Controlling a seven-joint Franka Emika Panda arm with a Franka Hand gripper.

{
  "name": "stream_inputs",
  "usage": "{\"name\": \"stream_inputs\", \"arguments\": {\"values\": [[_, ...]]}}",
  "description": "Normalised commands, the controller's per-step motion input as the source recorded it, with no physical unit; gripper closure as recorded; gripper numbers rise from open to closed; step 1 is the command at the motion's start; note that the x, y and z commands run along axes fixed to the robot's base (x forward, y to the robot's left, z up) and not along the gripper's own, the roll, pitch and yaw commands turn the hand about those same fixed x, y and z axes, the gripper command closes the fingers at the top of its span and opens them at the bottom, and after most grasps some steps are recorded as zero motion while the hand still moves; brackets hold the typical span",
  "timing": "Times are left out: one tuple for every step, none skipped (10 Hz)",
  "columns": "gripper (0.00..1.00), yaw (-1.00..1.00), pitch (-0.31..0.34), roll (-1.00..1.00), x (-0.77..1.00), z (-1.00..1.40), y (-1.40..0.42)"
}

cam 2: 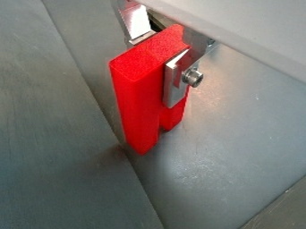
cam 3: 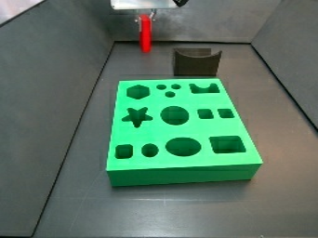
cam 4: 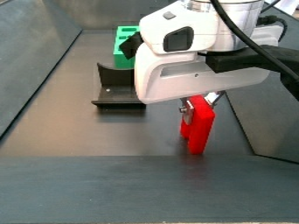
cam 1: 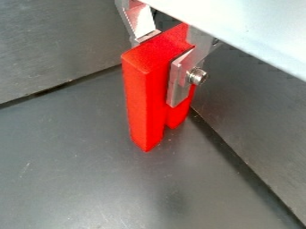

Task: Pick up the double-square object. Move up. Move to above the board. Insert the double-square object.
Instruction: Pick up the double-square object.

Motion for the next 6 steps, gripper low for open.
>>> {"name": "stream_inputs", "arguments": {"values": [[1.00, 0.00, 0.000, 0.00, 0.00, 0.00, 0.00], [1.00, 0.00, 0.000, 0.00, 0.00, 0.00, 0.00], [1.00, 0.00, 0.000, 0.00, 0.00, 0.00, 0.00], [1.00, 0.00, 0.000, 0.00, 0.00, 0.00, 0.00], [1.00, 0.00, 0.000, 0.00, 0.00, 0.00, 0.00], [1.00, 0.00, 0.000, 0.00, 0.00, 0.00, 0.00]]}}
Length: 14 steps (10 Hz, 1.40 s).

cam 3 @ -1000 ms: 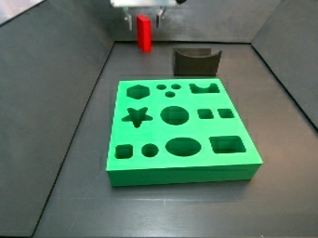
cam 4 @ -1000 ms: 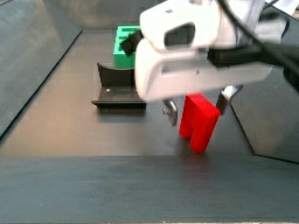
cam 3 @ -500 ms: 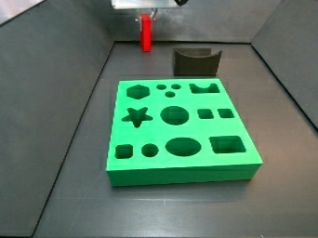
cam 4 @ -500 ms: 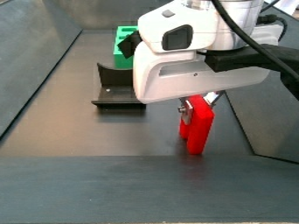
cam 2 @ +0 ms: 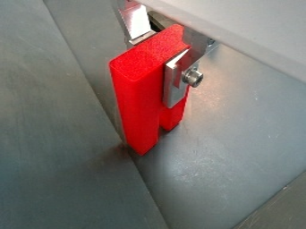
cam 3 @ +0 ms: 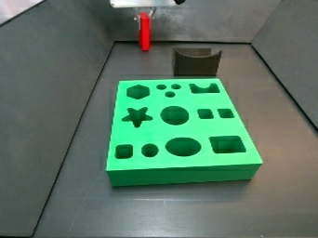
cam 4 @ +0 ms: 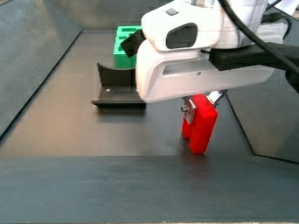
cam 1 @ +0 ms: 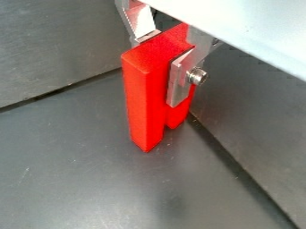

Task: Pick up the double-square object. Move up. Move to above the board. Insert the double-square object.
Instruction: Pick up the double-square object, then move up, then move to above the board.

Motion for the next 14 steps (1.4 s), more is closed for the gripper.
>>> {"name": "stream_inputs", "arguments": {"values": [[1.00, 0.00, 0.000, 0.00, 0.00, 0.00, 0.00], [1.00, 0.00, 0.000, 0.00, 0.00, 0.00, 0.00], [1.00, 0.00, 0.000, 0.00, 0.00, 0.00, 0.00], [1.00, 0.00, 0.000, 0.00, 0.00, 0.83, 0.00], [1.00, 0.00, 0.036, -0.02, -0.07, 0.78, -0.03], [1.00, 0.00, 0.032, -0.01, -0.07, 0.68, -0.03], [1.00, 0.00, 0.031, 0.00, -0.05, 0.54, -0.02], [1.00, -0.01, 0.032, 0.01, -0.04, 0.32, 0.00], [1.00, 0.29, 0.013, 0.09, 0.24, 1.00, -0.18], [1.00, 0.28, 0.027, 0.09, 0.25, 1.00, -0.20], [1.00, 0.20, 0.081, 0.09, 0.23, 1.00, -0.17], [1.00, 0.13, 0.097, 0.08, 0.22, 1.00, -0.16], [1.00, 0.10, 0.101, 0.08, 0.21, 1.00, -0.15], [1.00, 0.06, 0.105, 0.09, 0.18, 1.00, -0.13]]}}
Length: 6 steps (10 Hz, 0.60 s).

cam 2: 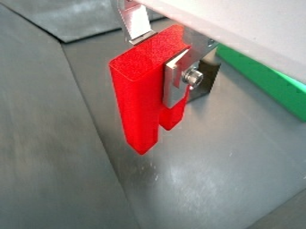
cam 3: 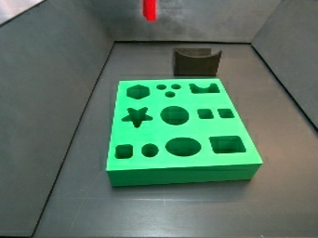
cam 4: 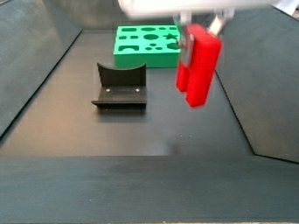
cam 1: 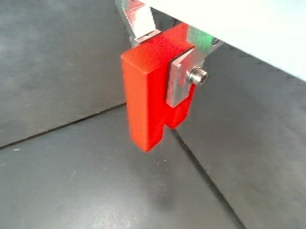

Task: Pick up the double-square object. Move up. Move to above the board. Insert the double-square object.
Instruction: Move to above the board.

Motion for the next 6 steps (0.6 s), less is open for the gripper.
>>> {"name": "stream_inputs", "arguments": {"values": [[1.00, 0.04, 0.108, 0.09, 0.16, 1.00, -0.12], [1.00, 0.04, 0.109, 0.09, 0.12, 0.89, -0.09], [1.00, 0.03, 0.106, 0.08, 0.07, 0.65, -0.05], [1.00, 0.03, 0.105, 0.08, 0.05, 0.48, -0.03], [1.00, 0.03, 0.104, 0.08, 0.03, 0.31, -0.03], [1.00, -1.00, 0.145, 0.03, 0.04, 0.19, -1.00]]}}
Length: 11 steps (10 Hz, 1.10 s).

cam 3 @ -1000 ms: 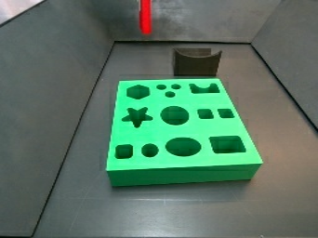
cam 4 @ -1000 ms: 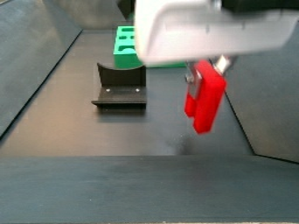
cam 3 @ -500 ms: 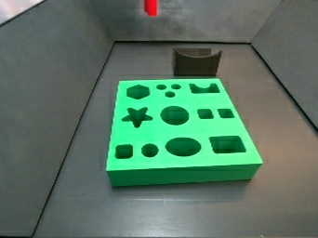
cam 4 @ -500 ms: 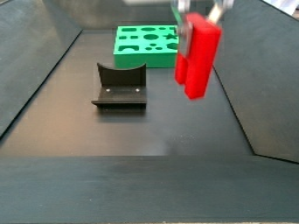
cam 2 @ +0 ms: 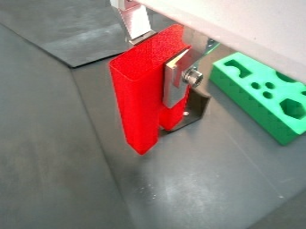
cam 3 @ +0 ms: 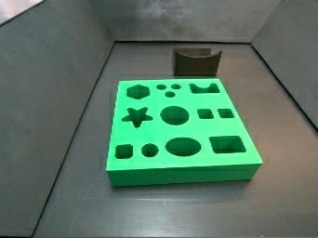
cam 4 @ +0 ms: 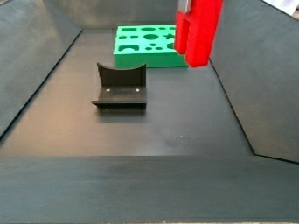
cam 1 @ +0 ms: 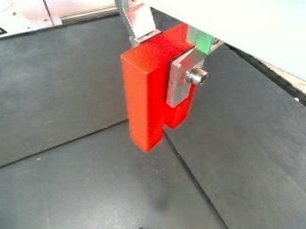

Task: Pick up the double-square object. Move up. Move to above the board. Insert the double-square object.
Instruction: Move to above the board.

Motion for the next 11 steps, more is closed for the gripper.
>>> {"name": "stream_inputs", "arguments": {"values": [[1.00, -1.00, 0.135, 0.04, 0.04, 0.17, -1.00], [1.00, -1.00, 0.126, 0.04, 0.04, 0.18, -1.00], [1.00, -0.73, 0.069, -0.03, 0.04, 0.18, -1.00], [1.00, -0.57, 0.057, -0.04, 0.04, 0.18, -1.00], [1.00, -0.30, 0.052, -0.04, 0.03, 0.18, -1.00], [1.00, -0.13, 0.035, -0.04, 0.03, 0.18, -1.00], [1.00, -0.05, 0.029, -0.03, 0.03, 0.19, -1.00], [1.00, -0.04, 0.031, -0.02, 0.03, 0.19, -1.00], [1.00, -0.02, 0.031, -0.03, 0.03, 0.19, -1.00], [1.00, -0.01, 0.028, -0.01, 0.04, 0.20, -1.00], [1.00, 0.00, 0.033, -0.01, 0.04, 0.20, -1.00]]}}
